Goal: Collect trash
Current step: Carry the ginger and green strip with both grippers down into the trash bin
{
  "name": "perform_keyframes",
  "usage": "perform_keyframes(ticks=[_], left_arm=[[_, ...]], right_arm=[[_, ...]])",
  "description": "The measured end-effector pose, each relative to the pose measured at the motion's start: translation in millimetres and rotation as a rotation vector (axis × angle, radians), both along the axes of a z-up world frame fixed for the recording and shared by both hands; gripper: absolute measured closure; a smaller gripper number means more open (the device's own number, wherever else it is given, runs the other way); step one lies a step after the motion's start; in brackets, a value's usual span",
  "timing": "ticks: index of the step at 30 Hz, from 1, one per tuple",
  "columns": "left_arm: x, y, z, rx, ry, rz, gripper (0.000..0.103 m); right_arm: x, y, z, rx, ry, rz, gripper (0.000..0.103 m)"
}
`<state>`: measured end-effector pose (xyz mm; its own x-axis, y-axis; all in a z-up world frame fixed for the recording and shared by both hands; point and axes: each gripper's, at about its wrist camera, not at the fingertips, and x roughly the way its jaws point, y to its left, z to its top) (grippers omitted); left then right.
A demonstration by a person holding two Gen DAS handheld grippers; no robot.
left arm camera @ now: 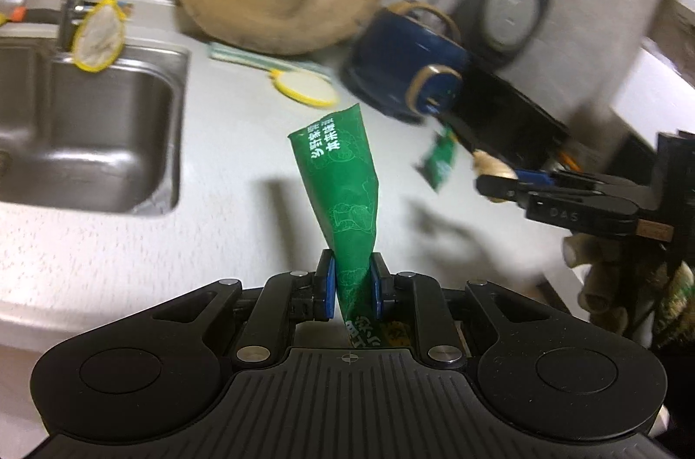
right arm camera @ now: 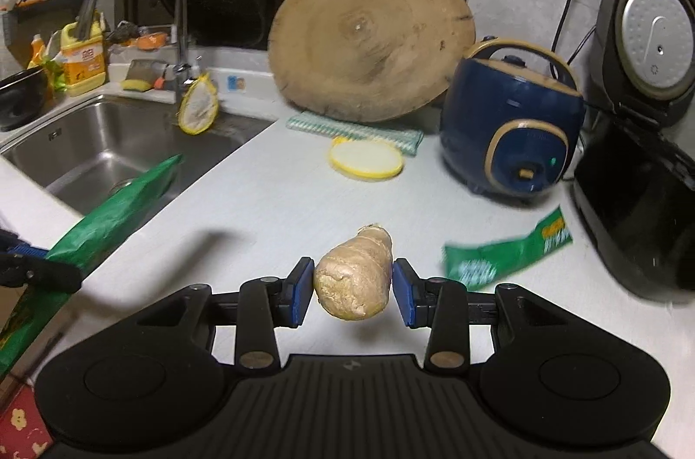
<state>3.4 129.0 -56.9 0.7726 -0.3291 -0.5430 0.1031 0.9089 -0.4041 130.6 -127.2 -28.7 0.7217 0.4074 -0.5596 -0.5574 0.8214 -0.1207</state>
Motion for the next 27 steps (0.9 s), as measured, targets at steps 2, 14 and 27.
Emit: perform_keyframes(ticks=[2,14,27], left_arm=[[-14,3,-4,0.015,0.009,-0.056,0.084],[-68,2,-95,-0.008,0.331,-0.154,0.084],[-59,-7,-339,-0.246,0.841,0.107,0.08]], right_arm=[[-23,2,-7,-0.002,0.026,-0.011,0.064],[-105,14,-83,-0.048,0.308,0.017,0.064],[-124,28,-222,-0.186,0.58,0.128,0.064]])
